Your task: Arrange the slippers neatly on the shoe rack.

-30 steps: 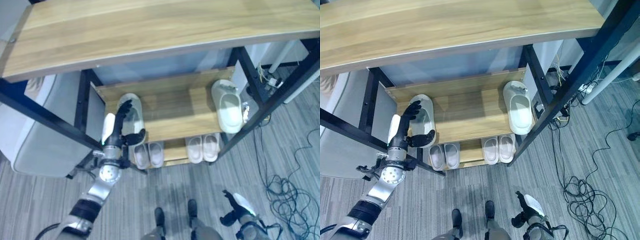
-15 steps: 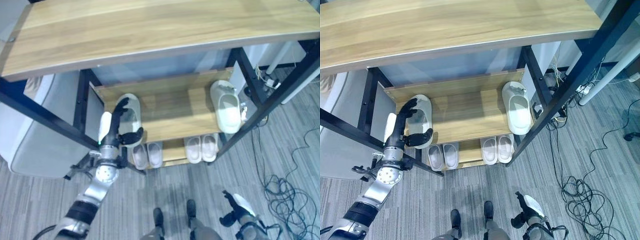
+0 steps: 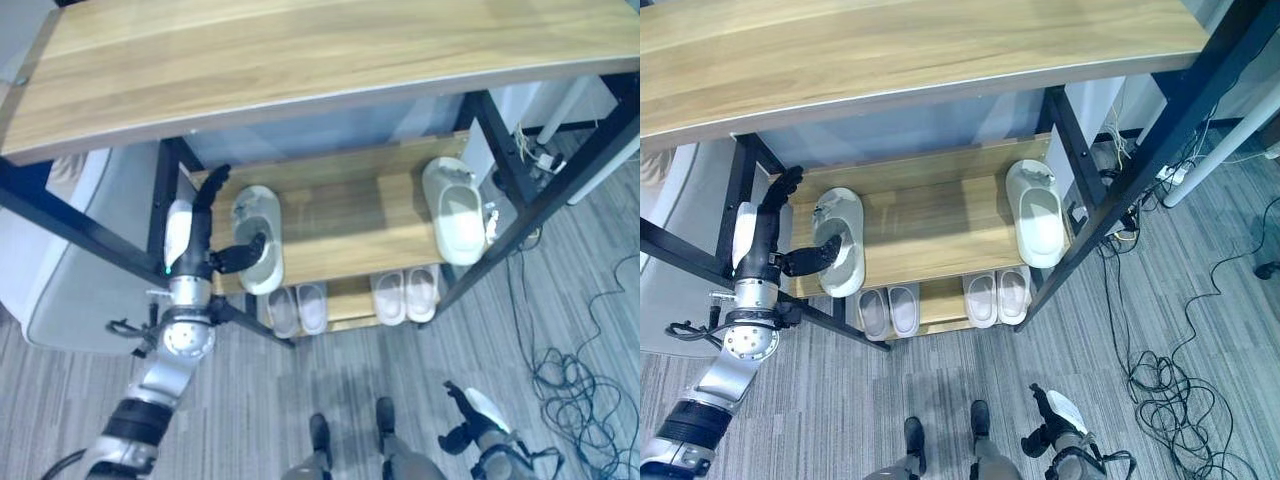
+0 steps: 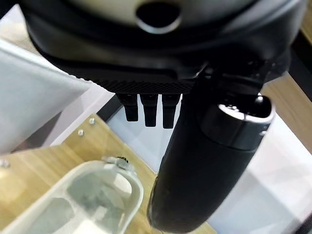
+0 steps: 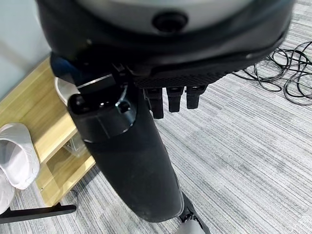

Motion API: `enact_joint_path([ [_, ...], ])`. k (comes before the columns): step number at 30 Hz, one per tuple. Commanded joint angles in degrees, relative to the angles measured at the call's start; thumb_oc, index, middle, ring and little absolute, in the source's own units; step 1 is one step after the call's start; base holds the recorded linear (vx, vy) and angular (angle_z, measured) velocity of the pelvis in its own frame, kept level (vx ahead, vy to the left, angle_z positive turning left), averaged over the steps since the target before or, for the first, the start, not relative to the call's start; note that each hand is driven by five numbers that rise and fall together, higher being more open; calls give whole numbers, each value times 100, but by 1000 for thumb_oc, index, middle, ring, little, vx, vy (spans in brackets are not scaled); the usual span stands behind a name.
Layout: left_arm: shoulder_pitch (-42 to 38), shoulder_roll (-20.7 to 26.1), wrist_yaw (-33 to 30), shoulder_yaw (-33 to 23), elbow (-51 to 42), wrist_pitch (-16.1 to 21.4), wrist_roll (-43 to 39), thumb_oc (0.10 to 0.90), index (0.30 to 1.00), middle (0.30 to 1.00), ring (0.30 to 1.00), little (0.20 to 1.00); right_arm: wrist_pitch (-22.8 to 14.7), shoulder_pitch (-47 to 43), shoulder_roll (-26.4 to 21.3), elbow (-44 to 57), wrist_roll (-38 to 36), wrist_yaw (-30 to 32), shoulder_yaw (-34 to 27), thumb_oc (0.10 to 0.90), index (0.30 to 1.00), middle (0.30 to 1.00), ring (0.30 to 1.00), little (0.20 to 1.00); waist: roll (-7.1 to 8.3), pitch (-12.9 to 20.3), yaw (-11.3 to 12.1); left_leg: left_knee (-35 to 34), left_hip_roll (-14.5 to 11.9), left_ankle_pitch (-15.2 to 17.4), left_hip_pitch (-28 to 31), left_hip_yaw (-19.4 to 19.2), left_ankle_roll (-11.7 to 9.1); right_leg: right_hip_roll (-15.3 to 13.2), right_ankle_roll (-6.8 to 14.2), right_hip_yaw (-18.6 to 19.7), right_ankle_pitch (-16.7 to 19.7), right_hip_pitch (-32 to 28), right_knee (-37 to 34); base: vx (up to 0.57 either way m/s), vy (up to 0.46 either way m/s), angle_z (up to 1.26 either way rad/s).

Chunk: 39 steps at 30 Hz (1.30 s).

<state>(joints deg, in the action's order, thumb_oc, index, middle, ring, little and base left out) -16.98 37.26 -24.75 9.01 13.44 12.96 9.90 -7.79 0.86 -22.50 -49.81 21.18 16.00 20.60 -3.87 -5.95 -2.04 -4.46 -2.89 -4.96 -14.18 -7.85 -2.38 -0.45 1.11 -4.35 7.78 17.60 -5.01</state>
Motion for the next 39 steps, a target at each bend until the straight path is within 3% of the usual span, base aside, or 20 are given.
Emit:
enact_joint_path([
  [1, -857, 643, -331, -281, 195, 258, 407, 800, 900, 900, 900, 900, -206, 112, -220, 425, -155, 104, -8, 800, 900, 900, 900, 900, 126, 238, -68, -54, -53, -81, -321, 152, -371, -439, 647, -164, -281, 40, 1, 0, 0, 0],
  [6, -1179, 990, -309, -26, 837, 52, 695, 800, 900, 900, 900, 900, -220, 113, -240, 365, -178, 96, 10, 800, 900, 900, 900, 900, 117, 213, -121, -54, -65, -101, -398, 128, -364, -455, 658, -171, -239, 128, 9, 0, 0, 0],
  [11, -1501, 1036, -256, 270, 1356, -84, 780, 800, 900, 900, 900, 900, -231, 95, -235, 353, -213, 93, 24, 800, 900, 900, 900, 900, 142, 207, -159, -54, -73, -103, -427, 135, -360, -450, 662, -178, -229, 171, 10, 0, 0, 0],
  [13, -1728, 1039, -159, 473, 1695, -137, 778, 400, 300, 300, 300, 300, -224, 88, -247, 365, -236, 82, 37, 800, 900, 900, 900, 900, 165, 199, -191, -54, -79, -111, -445, 138, -356, -453, 665, -172, -222, 195, 12, 0, 0, 0],
  [24, -1852, 828, 82, 577, 1864, -48, 353, 400, 300, 300, 300, 300, -187, 77, -205, 337, -315, 66, -5, 800, 900, 900, 900, 900, 219, 176, -204, -54, -77, -108, -456, 103, -352, -448, 655, -172, -217, 218, 25, -3, -2, 1],
  [39, -1664, -335, 158, 707, 838, 236, -268, 400, 300, 300, 300, 300, -71, -32, -144, 363, -308, 112, 27, 800, 900, 900, 900, 900, 203, 49, -219, -54, -75, -116, -473, 83, -350, -445, 628, -150, -201, 277, 33, 0, 0, 0],
])
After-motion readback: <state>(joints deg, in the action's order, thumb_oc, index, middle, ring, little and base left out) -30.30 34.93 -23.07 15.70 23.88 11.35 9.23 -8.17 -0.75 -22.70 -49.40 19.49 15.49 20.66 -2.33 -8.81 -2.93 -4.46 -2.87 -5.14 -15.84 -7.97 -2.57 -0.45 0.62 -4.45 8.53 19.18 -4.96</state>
